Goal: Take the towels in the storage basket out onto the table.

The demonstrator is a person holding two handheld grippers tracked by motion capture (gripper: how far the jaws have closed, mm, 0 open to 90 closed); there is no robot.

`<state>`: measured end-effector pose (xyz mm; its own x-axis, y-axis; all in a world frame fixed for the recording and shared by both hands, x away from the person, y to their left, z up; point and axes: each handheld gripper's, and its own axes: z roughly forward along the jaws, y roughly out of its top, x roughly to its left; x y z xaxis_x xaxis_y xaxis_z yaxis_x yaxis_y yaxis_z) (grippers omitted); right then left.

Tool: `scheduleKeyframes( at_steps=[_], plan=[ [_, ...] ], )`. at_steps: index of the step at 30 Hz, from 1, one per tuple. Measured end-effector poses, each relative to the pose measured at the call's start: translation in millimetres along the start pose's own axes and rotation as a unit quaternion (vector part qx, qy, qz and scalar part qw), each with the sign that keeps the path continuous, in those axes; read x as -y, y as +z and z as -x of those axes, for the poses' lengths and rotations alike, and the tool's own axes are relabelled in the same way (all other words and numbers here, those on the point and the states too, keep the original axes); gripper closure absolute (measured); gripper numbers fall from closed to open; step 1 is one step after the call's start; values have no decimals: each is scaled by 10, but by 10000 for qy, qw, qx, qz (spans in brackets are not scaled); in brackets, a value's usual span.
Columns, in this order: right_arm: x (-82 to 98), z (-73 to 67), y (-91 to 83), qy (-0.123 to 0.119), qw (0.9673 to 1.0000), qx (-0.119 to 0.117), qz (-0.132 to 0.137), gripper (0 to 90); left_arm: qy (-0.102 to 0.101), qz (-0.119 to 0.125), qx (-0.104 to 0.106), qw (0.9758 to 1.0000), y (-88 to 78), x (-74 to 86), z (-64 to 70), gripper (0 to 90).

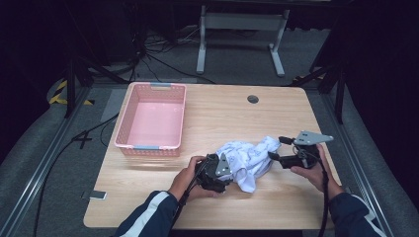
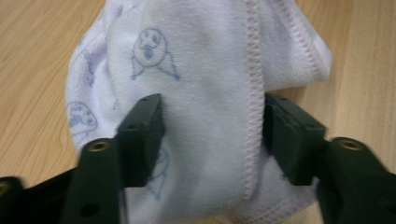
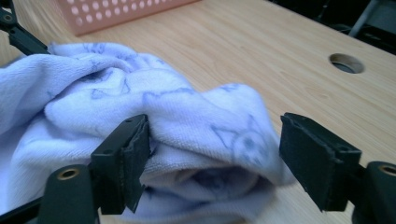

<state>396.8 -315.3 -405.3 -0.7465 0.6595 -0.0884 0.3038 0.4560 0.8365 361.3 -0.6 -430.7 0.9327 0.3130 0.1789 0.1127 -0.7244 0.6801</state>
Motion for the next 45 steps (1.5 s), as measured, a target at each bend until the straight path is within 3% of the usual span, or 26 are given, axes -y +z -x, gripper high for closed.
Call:
scheduleKeyframes(
  at_steps=[1, 4, 5, 6, 8, 10, 14, 16, 18, 21, 22, 23, 25, 27, 30, 32, 33, 35, 36, 37, 40, 41, 42, 43, 44, 45],
  plan=[
    [-40, -15, 147, -161, 9997, 47, -169, 249, -39, 11, -61, 10000, 11, 33, -47, 562],
    [-43, -10, 263, -286, 9990, -9, -339, 315, -157, 48, 12, 9999, -3, 78, -113, 744],
    [-21, 0, 310, -373, 9983, -140, -430, 414, -165, 55, 29, 9998, -18, 104, -151, 800],
    [-21, 0, 310, -373, 9983, -140, -430, 414, -203, 83, 48, 9997, -35, 120, -173, 800],
    [5, 18, 290, -363, 9980, -195, -482, 596, -249, 73, -114, 9996, -117, 158, -224, 837],
    [45, 36, 253, -361, 9977, -64, -565, 705, -382, 210, -234, 9988, -246, 201, -270, 844],
    [65, 72, 144, -390, 9975, 183, -556, 732, -437, 382, -524, 9969, -492, 264, -330, 852],
    [44, 135, -58, -152, 9990, 294, -313, 733, -601, 453, -716, 9946, -603, 328, -422, 854],
    [50, 143, -144, -111, 9989, 340, -292, 734, -683, 453, -820, 9933, -642, 359, -481, 853],
    [59, 144, -241, 20, 9996, 195, -226, 736, -675, 392, -1052, 9914, -638, 377, -520, 851],
    [42, 97, -303, -10, 9996, 59, -260, 735, -789, 383, -1145, 9895, -602, 381, -551, 847],
    [27, 67, -313, -42, 9994, -67, -344, 733, -813, 325, -1199, 9889, -589, 380, -563, 834],
    [11, -2, -316, -138, 9991, -171, -368, 717, -987, 251, -1364, 9854, -534, 382, -569, 699],
    [0, -78, -299, -91, 9990, 101, -418, 604, -1061, 389, -1171, 9867, -549, 387, -554, 573],
    [8, -126, -258, -285, 9941, 815, -654, 493, -806, 576, -970, 9903, -619, 331, -431, 477],
    [16, -113, -299, -234, 9956, 766, -486, 486, -783, 579, -843, 9917, -608, 311, -389, 391],
    [16, -113, -299, -234, 9956, 766, -486, 486, -744, 441, -707, 9937, -583, 301, -353, 391],
    [2, -97, -388, -238, 9956, 879, -224, 532, -765, 60, -820, 9937, -501, 324, -270, 328],
    [-14, -103, -518, -245, 9970, 731, 102, 550, -824, -43, -881, 9927, -472, 376, -224, 289],
    [-14, -103, -518, -245, 9970, 731, 102, 550, -940, -65, -894, 9915, -463, 435, -193, 289],
    [36, -243, -502, -583, 9983, -17, 11, 573, -1269, -364, -1049, 9857, -502, 660, -137, 283],
    [36, -243, -502, -583, 9983, -17, 11, 573, -1269, -364, -1049, 9857, -502, 660, -137, 272],
    [72, -383, -372, -831, 9951, -423, -322, 514, -1401, -418, -1018, 9840, -528, 785, -144, 270],
    [78, -421, -322, -953, 9933, -443, -481, 479, -1401, -418, -1018, 9840, -528, 785, -144, 271],
    [90, -468, -248, -1053, 9917, -355, -646, 426, -1504, -579, -1050, 9813, -508, 870, -176, 271],
    [105, -488, -179, -1081, 9903, -403, -778, 384, -1558, -564, -994, 9811, -496, 894, -208, 272]
  ],
)
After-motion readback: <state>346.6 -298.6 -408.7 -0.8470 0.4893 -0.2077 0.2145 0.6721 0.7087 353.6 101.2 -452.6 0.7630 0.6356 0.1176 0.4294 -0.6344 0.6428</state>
